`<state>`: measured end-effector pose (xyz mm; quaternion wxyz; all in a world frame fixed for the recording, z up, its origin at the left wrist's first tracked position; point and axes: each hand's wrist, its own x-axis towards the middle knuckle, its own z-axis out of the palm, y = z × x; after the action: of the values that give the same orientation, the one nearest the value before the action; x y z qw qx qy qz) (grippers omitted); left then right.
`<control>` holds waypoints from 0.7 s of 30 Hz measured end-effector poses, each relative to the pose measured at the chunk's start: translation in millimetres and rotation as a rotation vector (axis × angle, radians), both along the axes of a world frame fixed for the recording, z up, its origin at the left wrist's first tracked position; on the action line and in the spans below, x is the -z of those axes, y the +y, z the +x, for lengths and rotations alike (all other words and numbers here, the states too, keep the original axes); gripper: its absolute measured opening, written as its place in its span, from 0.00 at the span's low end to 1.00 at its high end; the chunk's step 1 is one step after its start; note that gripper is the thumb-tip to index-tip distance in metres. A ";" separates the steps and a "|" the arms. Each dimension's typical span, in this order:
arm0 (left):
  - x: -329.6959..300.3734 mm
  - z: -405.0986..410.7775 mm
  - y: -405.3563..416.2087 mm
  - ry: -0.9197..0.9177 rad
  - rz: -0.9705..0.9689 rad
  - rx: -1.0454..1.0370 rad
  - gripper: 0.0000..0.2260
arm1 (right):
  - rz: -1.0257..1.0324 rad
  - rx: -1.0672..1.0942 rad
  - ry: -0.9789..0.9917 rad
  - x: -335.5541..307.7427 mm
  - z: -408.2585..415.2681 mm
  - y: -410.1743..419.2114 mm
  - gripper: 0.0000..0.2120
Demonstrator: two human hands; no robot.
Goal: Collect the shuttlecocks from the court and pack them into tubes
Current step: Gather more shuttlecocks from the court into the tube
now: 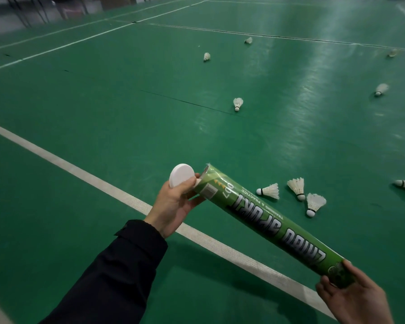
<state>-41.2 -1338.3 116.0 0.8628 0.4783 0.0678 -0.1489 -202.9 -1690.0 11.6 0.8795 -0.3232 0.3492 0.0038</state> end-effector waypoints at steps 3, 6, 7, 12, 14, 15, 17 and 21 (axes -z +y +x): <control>-0.8 0.2 4.6 0.061 -0.173 0.078 0.10 | -0.036 -0.029 -0.028 -4.5 0.5 3.4 0.39; -0.7 1.5 8.8 0.075 -0.168 0.117 0.11 | -0.122 0.045 -0.043 -7.0 4.9 3.7 0.27; 0.6 2.1 9.6 0.075 -0.140 0.135 0.12 | -0.155 0.046 -0.044 -7.1 6.8 2.0 0.29; 7.2 4.2 21.1 0.066 -0.041 0.260 0.31 | -0.182 0.067 -0.078 -12.0 9.1 -1.9 0.33; 5.3 6.2 23.4 -0.003 0.112 0.319 0.32 | -0.159 0.061 -0.083 -13.2 9.6 -1.7 0.29; 3.4 6.7 22.0 -0.064 0.263 0.334 0.26 | -0.154 0.064 -0.074 -11.7 10.1 -2.4 0.29; 2.8 6.8 17.6 -0.210 0.579 0.299 0.15 | -0.140 0.076 -0.068 -9.3 11.1 -2.8 0.32; 8.7 9.5 19.1 -0.421 0.739 0.150 0.06 | -0.088 0.085 -0.068 -7.4 15.4 -5.4 0.31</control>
<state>-31.7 -1319.2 107.3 0.6155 0.7786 -0.0958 -0.0761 -187.5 -1695.3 19.0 0.8753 -0.3462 0.3322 -0.0601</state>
